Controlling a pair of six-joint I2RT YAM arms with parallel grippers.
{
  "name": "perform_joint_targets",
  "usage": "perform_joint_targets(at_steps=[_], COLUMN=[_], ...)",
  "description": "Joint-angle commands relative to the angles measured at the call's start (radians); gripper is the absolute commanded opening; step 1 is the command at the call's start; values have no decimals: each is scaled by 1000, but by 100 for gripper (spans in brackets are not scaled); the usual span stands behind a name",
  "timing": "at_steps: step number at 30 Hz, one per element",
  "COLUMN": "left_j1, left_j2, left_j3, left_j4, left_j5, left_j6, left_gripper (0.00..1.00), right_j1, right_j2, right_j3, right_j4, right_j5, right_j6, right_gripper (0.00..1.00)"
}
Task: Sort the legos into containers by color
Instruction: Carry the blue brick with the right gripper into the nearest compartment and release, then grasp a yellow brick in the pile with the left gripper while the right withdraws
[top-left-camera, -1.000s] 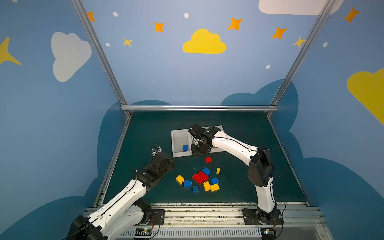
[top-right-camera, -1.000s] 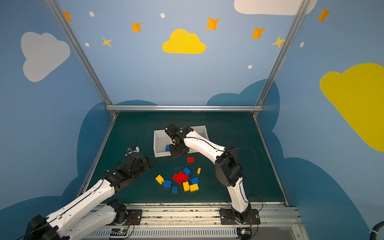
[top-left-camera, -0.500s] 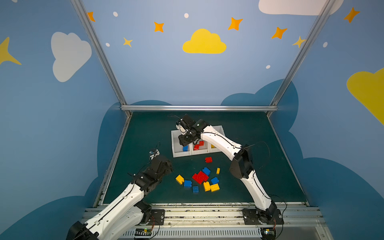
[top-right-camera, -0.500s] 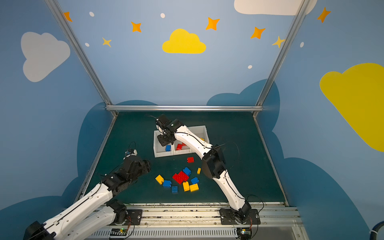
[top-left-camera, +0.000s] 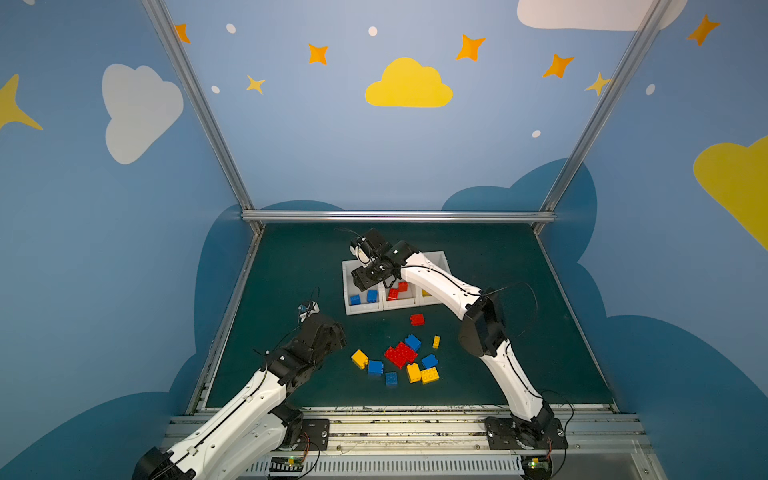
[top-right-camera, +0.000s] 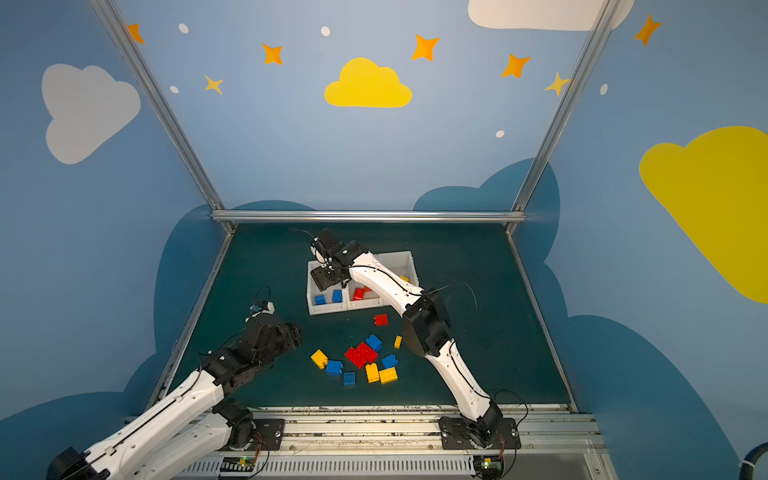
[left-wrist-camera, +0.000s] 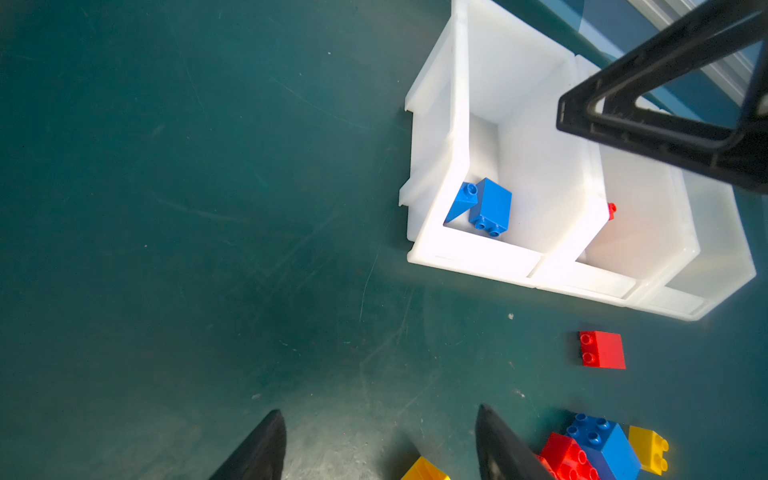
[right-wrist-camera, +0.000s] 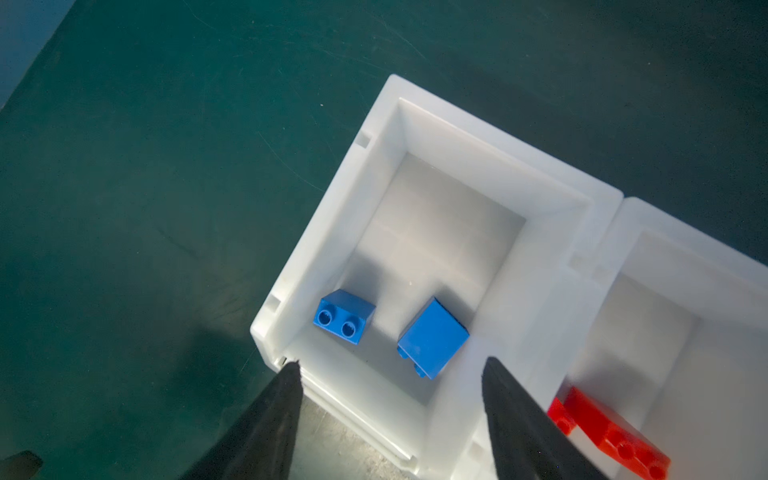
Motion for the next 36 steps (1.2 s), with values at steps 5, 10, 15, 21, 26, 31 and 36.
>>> perform_joint_targets(at_steps=[5,10,15,21,26,31,36], left_j1=[4,3,0,-14,-32,-43,-52], left_j2=[-9,-21,-35,-41,-36,14,125], left_j3=[0,17,33,58,56,42,46], left_j4=[-27,-76,-138,-253,-305,-253,-174], left_j5=[34,76,148,253,317,376,413], left_j6=[-1,-17,-72,-183,-266,-302,-309], left_gripper=[73,73,73,73,74,74,75], right_j1=[-5,-12,-23,-50,-89,-139,-180], right_j2=[-98,-185,-301,-502,-627,-719,-771], right_j3=[-60,-138,-257,-587,-786,-948,-1050], right_j4=[1,-34,-110,11,80,121,152], right_j5=[11,11,31,17,-4,-26,-44], right_j6=[-6,-6,31,71,107,154,183], right_gripper=[69,69,69,70,70,70,70])
